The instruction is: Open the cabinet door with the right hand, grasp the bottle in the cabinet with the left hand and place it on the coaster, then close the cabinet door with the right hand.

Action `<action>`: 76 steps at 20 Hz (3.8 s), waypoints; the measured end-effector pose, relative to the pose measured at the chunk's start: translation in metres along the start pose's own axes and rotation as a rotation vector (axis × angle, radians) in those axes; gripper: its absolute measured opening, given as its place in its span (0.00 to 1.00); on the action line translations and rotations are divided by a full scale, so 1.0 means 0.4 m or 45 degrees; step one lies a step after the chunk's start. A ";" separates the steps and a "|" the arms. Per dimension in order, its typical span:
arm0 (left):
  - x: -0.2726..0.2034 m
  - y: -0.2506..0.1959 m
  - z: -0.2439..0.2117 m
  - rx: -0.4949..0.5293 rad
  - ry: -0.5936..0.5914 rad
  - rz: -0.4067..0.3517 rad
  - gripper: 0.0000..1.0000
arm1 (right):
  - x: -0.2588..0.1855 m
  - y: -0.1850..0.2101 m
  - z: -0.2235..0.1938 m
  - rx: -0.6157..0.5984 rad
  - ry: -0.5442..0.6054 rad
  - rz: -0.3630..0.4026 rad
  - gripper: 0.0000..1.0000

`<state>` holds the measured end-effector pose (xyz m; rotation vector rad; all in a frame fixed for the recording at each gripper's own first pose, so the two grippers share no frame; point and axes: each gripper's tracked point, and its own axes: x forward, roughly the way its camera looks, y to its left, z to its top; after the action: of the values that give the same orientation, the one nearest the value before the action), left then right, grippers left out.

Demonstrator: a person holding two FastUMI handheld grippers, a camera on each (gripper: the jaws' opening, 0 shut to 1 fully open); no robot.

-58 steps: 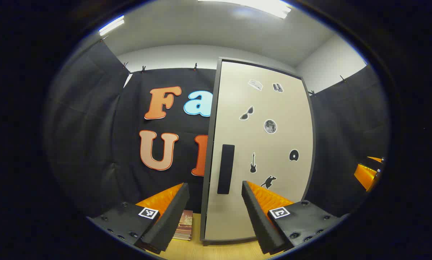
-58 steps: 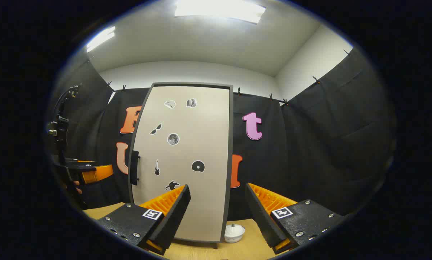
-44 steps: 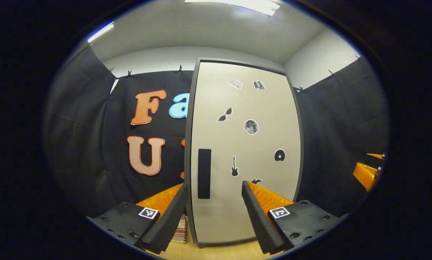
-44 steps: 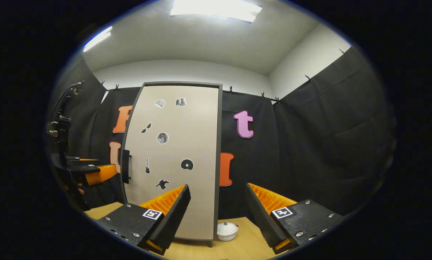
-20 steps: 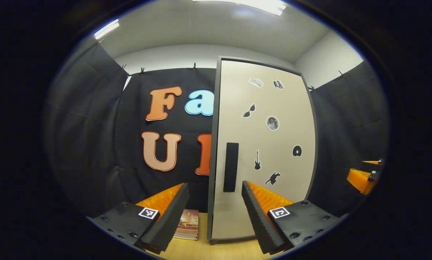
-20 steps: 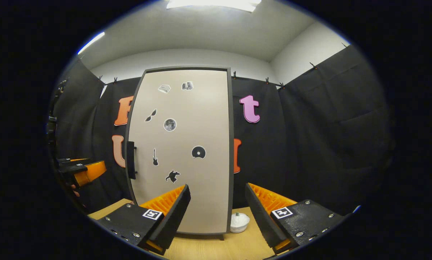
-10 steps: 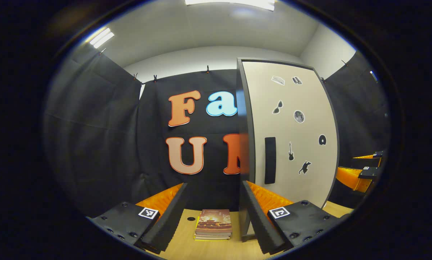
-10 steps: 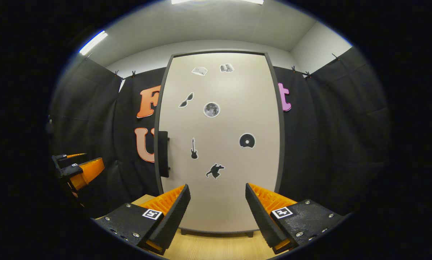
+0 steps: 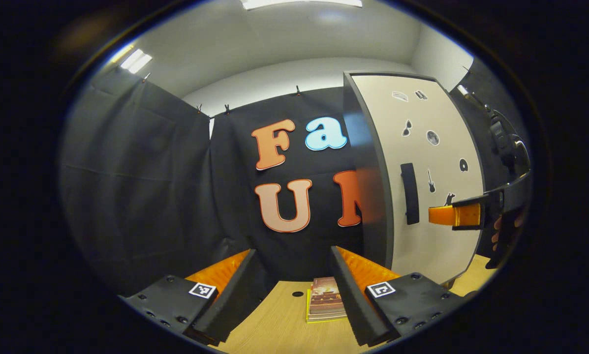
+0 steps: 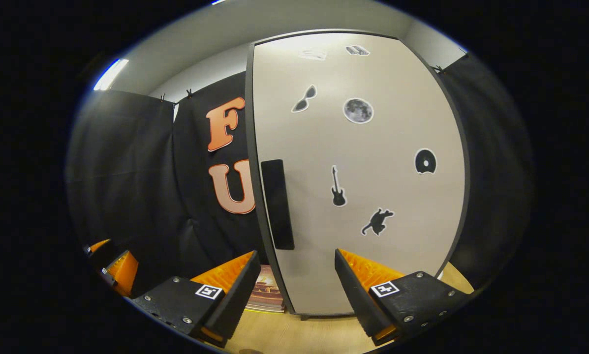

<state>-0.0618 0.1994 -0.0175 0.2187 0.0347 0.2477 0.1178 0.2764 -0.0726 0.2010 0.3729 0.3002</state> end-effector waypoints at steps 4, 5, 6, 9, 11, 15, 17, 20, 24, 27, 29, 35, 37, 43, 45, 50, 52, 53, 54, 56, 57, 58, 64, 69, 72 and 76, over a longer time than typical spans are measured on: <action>0.014 0.077 -0.034 -0.031 0.017 0.055 0.96 | 0.088 0.018 0.025 -0.021 0.030 -0.041 0.86; 0.016 0.093 -0.046 -0.026 0.021 0.073 0.96 | 0.108 0.018 0.026 -0.023 0.039 -0.051 0.82; 0.018 0.109 -0.057 -0.024 0.027 0.087 0.96 | 0.123 0.016 0.028 -0.027 0.052 -0.068 0.80; 0.015 0.141 -0.077 -0.050 0.048 0.119 0.96 | 0.167 0.022 0.019 -0.032 0.097 -0.080 0.62; 0.015 0.157 -0.088 -0.066 0.057 0.134 0.96 | 0.186 0.027 0.007 0.020 0.135 -0.081 0.50; 0.016 0.172 -0.092 -0.056 0.060 0.152 1.00 | 0.198 0.026 0.003 -0.018 0.130 -0.115 0.36; 0.013 0.181 -0.106 -0.064 0.084 0.155 0.96 | 0.197 0.026 0.001 -0.029 0.122 -0.127 0.34; 0.018 0.171 -0.103 -0.087 0.090 0.151 0.96 | 0.185 0.030 0.002 -0.006 0.134 -0.091 0.28; 0.050 0.125 -0.101 -0.108 0.090 0.106 0.92 | 0.151 0.038 0.006 0.005 0.116 -0.046 0.25; 0.036 0.071 -0.090 -0.122 0.086 0.057 0.92 | 0.100 0.056 0.022 0.005 0.090 -0.001 0.25; 0.019 0.034 -0.089 -0.127 0.088 0.016 0.92 | 0.051 0.060 0.008 0.015 0.098 0.023 0.25; 0.046 -0.066 -0.083 -0.165 0.100 -0.081 0.92 | -0.025 0.042 0.007 0.020 0.133 0.067 0.25; 0.062 -0.119 -0.073 -0.159 0.101 -0.131 0.95 | -0.050 0.035 0.011 0.018 0.137 0.091 0.25; 0.106 -0.311 -0.033 -0.161 0.081 -0.311 0.96 | -0.108 0.013 0.029 0.097 0.115 0.140 0.25; 0.114 -0.371 -0.020 -0.169 0.072 -0.360 0.92 | -0.115 0.001 0.026 0.099 0.108 0.133 0.24; 0.107 -0.517 -0.004 -0.164 0.070 -0.493 0.96 | -0.146 -0.027 0.028 0.146 0.096 0.114 0.24; 0.098 -0.566 0.009 -0.167 0.060 -0.537 0.96 | -0.152 -0.036 0.029 0.176 0.094 0.099 0.24; 0.097 -0.590 0.017 -0.168 0.056 -0.559 0.95 | -0.154 -0.040 0.029 0.187 0.091 0.086 0.24; 0.093 -0.614 0.020 -0.168 0.051 -0.577 0.92 | -0.161 -0.046 0.032 0.196 0.087 0.072 0.24; 0.079 -0.653 0.028 -0.168 0.046 -0.611 0.92 | -0.167 -0.054 0.033 0.223 0.084 0.049 0.24; 0.075 -0.676 0.029 -0.166 0.051 -0.629 0.92 | -0.169 -0.059 0.033 0.240 0.085 0.045 0.24; 0.069 -0.694 0.029 -0.163 0.055 -0.643 0.92 | -0.174 -0.064 0.035 0.272 0.085 0.039 0.24; 0.033 -0.758 0.025 -0.174 0.078 -0.682 0.96 | -0.195 -0.094 0.040 0.313 0.047 0.002 0.22; 0.021 -0.810 0.030 -0.179 0.091 -0.706 0.96 | -0.198 -0.104 0.041 0.256 0.021 -0.008 0.20; 0.027 -0.824 0.048 -0.188 0.069 -0.703 0.92 | -0.209 -0.118 0.045 0.243 0.007 -0.009 0.20; 0.042 -0.839 0.072 -0.191 0.041 -0.704 0.96 | -0.233 -0.153 0.043 0.259 -0.014 -0.042 0.21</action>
<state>0.0365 -0.1199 -0.0631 0.0493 0.1062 -0.2966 0.0570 0.1865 -0.0416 0.3952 0.3957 0.2280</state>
